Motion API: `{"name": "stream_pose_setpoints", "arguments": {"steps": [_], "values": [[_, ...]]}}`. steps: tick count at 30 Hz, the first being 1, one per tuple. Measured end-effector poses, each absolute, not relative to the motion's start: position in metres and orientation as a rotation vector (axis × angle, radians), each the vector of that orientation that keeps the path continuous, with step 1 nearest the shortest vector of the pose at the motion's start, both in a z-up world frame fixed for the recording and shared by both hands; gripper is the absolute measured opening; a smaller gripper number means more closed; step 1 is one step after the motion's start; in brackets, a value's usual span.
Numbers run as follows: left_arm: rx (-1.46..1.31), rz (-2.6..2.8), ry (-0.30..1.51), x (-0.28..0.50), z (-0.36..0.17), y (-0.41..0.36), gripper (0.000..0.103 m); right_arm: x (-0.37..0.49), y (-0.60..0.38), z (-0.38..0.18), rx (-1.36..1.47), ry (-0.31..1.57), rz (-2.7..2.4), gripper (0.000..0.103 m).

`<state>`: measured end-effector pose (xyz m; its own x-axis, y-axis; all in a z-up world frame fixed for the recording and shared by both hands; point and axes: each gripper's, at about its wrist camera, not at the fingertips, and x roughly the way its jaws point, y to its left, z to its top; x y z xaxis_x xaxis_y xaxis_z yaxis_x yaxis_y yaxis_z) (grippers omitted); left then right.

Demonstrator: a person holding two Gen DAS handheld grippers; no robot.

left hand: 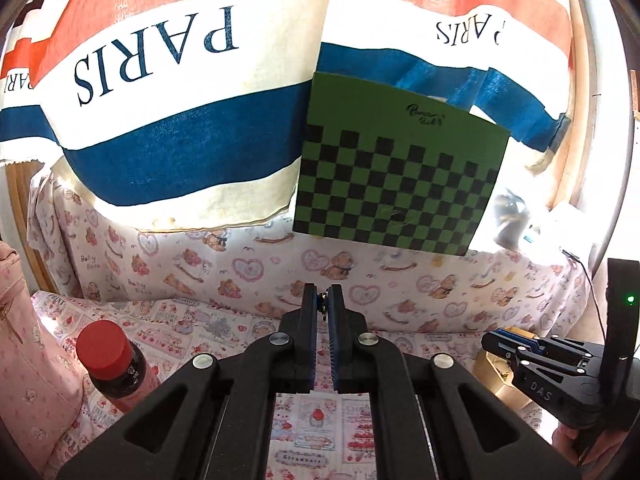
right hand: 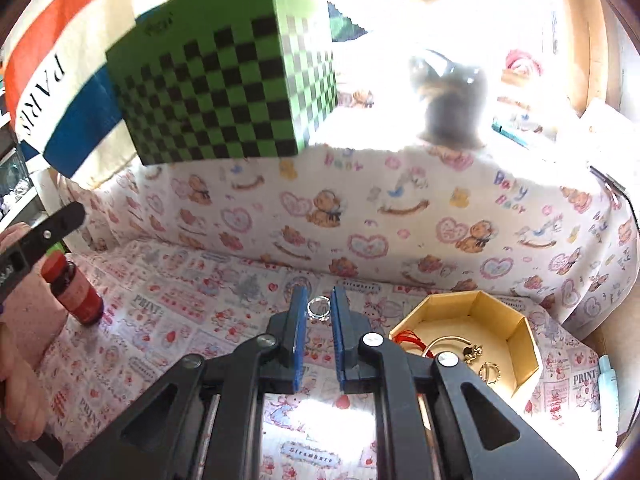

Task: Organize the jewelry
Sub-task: 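Grasp the small silver ring with the right tool while the left tool carries the charm, then lower the ring into the gold box with the right tool while the left tool drops the charm in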

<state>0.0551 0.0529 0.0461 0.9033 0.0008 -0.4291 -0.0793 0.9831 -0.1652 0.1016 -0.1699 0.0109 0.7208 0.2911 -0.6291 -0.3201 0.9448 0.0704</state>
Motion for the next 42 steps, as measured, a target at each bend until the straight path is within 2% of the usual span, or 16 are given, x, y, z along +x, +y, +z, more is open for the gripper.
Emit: {"name": "stream_pose_setpoints", "arguments": {"steps": [3,8,11,16,23,32,37,42], "values": [[-0.167,0.012,0.402,0.046,0.051,0.043,0.004,0.079,-0.187,0.029,-0.045,0.623,0.369,0.011],[-0.149,0.107,0.322,0.036,0.043,0.013,0.004,0.063,-0.208,0.018,-0.125,0.54,0.441,0.011],[-0.164,0.038,0.379,0.041,0.035,0.002,0.004,0.068,-0.228,0.002,-0.067,0.551,0.442,0.011],[-0.182,-0.066,0.535,0.058,0.01,-0.013,0.004,0.075,-0.251,0.012,0.04,0.531,0.427,0.011],[-0.041,-0.203,0.518,0.065,0.013,-0.061,0.004,0.091,-0.281,0.01,0.14,0.569,0.339,0.011],[0.065,-0.278,0.693,0.108,0.022,-0.154,0.004,0.116,-0.325,-0.006,0.33,0.669,0.326,0.011],[-0.013,-0.324,0.815,0.134,0.006,-0.179,0.004,0.129,-0.33,-0.022,0.354,0.745,0.32,0.011],[-0.034,-0.352,0.831,0.141,-0.009,-0.187,0.004,0.127,-0.33,-0.019,0.365,0.732,0.332,0.011]]}}
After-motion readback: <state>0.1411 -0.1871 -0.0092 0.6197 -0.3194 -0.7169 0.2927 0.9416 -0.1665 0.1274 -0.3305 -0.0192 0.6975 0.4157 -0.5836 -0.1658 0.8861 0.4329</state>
